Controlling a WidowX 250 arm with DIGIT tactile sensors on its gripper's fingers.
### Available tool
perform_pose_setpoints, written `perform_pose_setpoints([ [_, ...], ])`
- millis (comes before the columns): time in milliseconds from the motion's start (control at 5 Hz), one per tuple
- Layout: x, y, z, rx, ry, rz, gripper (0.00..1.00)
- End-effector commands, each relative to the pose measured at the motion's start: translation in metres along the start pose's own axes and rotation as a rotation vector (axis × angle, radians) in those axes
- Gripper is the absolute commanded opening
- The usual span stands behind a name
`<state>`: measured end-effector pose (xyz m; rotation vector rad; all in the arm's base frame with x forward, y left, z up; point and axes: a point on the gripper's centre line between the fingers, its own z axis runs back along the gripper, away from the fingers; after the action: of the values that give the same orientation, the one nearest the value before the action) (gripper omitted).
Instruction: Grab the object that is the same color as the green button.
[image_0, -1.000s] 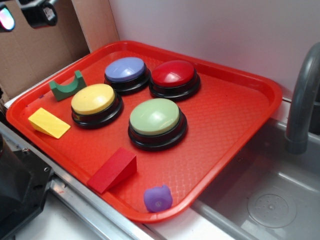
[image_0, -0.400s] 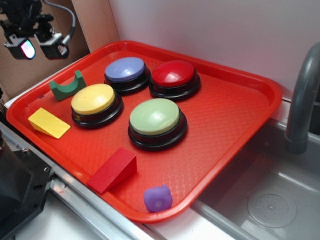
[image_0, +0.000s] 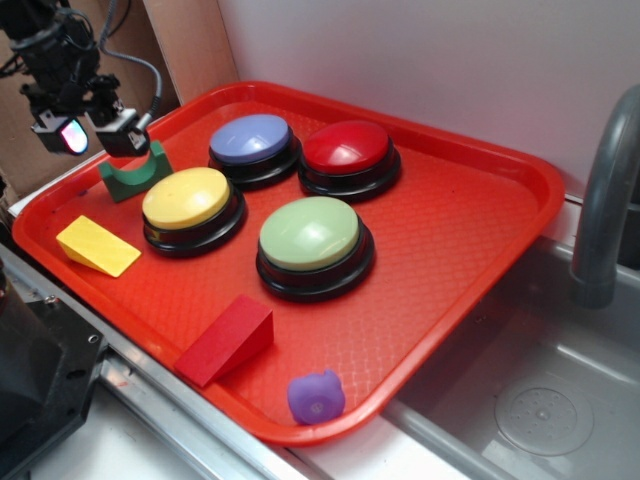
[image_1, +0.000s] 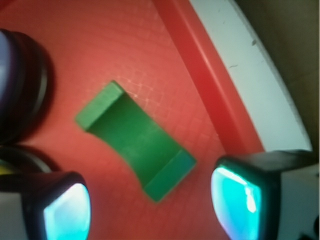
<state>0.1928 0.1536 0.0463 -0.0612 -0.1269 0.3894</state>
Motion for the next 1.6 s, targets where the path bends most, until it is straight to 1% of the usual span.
perform_pose_setpoints([
  [0, 0.011, 0.008, -0.017, 0.005, -0.005, -0.017, 1.0],
  [200, 0.011, 0.004, -0.025, 0.019, -0.002, -0.007, 1.0],
  [400, 0.011, 0.0, -0.029, 0.021, -0.003, -0.031, 0.0],
  [600, 0.012, 0.002, -0.025, 0.015, -0.011, -0.015, 0.0],
  [800, 0.01, 0.0, -0.009, -0.006, -0.017, 0.028, 0.0],
  [1000, 0.01, -0.012, 0.026, -0.002, -0.051, 0.076, 0.0],
  [1200, -0.004, -0.031, 0.064, 0.008, -0.049, 0.096, 0.0],
  [1400, -0.034, -0.066, 0.095, 0.01, -0.03, 0.06, 0.0],
])
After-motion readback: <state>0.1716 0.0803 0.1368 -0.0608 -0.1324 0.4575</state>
